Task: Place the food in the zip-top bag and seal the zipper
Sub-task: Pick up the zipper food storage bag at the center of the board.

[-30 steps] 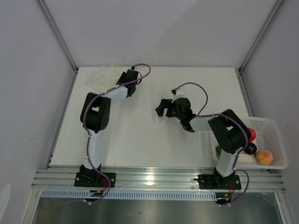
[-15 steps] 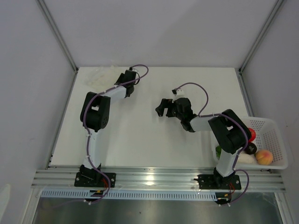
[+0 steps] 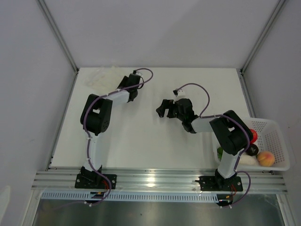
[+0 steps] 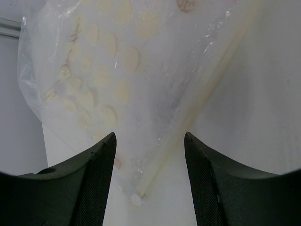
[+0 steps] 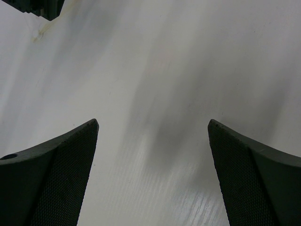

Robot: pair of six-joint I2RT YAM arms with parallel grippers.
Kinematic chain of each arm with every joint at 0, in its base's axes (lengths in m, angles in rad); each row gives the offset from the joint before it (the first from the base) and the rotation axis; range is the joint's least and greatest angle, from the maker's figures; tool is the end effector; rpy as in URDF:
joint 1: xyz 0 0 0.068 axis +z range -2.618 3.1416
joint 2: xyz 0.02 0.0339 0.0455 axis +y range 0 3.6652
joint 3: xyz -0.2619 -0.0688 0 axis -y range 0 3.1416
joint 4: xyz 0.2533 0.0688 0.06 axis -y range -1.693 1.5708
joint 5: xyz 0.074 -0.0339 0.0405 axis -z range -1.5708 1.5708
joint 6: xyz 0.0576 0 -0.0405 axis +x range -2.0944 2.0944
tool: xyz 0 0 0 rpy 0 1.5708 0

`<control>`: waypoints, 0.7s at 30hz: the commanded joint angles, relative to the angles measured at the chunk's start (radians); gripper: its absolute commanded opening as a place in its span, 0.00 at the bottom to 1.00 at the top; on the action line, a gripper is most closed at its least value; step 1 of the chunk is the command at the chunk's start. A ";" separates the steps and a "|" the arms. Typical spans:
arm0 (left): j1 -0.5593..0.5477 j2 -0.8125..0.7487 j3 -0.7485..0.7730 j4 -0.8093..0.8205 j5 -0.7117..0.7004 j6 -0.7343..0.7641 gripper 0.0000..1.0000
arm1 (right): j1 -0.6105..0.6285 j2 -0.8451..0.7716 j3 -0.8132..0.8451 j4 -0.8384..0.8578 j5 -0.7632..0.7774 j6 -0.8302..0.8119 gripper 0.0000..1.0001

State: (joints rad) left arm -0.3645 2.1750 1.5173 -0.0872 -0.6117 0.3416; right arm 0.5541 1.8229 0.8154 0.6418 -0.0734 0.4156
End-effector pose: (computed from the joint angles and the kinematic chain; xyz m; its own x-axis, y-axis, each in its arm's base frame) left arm 0.4743 -0.1456 0.1395 -0.6311 0.5343 -0.5623 0.1155 0.7815 0.6131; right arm 0.3329 0.2109 0.1380 -0.5136 0.1557 -0.8438 -0.4106 0.8189 0.4010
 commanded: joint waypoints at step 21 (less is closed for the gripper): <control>-0.002 0.039 0.100 -0.025 0.018 0.082 0.56 | -0.005 -0.024 -0.018 0.075 -0.008 0.005 0.99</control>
State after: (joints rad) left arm -0.3698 2.2108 1.5879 -0.1032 -0.6067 0.4103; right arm 0.5537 1.8229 0.7990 0.6632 -0.0780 0.4183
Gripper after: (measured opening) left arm 0.567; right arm 0.993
